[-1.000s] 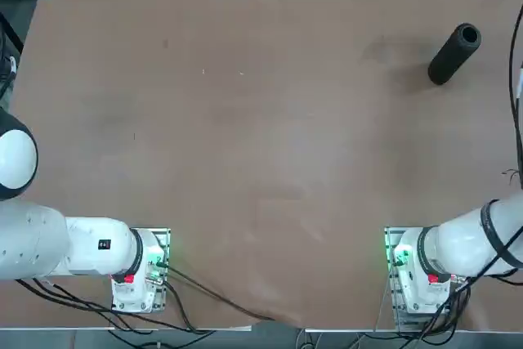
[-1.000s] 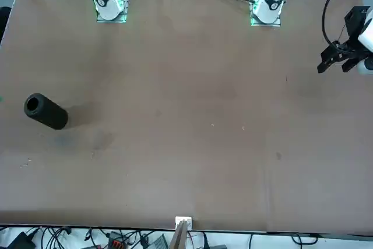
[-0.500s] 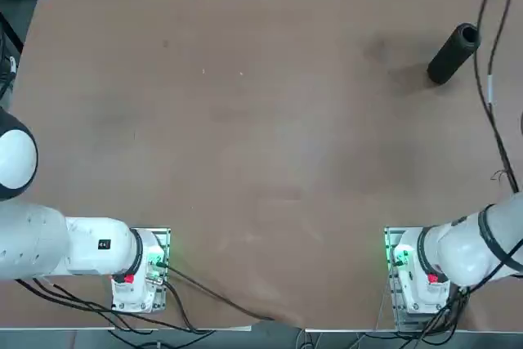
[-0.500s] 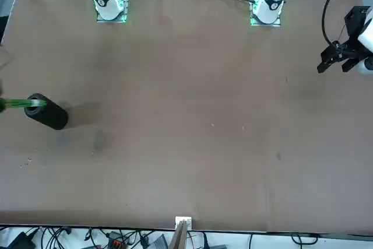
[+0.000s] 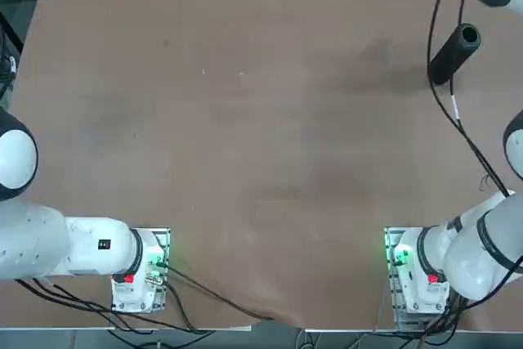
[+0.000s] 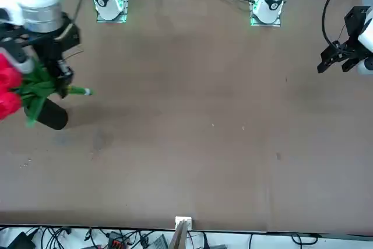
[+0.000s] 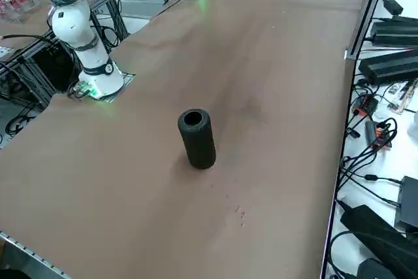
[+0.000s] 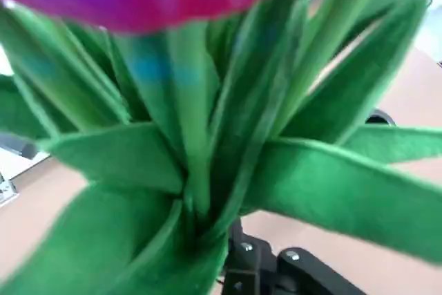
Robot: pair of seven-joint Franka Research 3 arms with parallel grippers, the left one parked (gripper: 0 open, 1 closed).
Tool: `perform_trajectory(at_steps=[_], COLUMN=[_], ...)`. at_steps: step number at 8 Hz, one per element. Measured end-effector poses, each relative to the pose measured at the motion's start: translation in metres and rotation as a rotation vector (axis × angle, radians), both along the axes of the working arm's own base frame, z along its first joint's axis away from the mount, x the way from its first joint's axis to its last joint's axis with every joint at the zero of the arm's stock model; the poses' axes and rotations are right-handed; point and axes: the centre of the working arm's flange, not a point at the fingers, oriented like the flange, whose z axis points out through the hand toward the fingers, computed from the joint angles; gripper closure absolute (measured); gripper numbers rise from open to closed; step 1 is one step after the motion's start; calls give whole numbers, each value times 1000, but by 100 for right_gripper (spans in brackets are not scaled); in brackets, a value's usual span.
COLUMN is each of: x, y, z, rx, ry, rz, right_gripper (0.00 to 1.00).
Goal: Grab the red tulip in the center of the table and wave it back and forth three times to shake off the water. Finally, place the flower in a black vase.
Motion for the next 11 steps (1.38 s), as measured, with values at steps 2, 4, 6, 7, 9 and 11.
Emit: perform_trajectory(at_steps=[2,4,6,7,9,11], x=[2,13,25,31,34,28], y=[-16,-91,-199,-249,-339,-383], z=[3,26,49,52,42,34], rx=[-25,-88,-148,-150,-69,-28], ry=[4,19,14,3,10,27], rz=[-23,-2,54,91,177,222], right_gripper=[89,89,89,89,89,89])
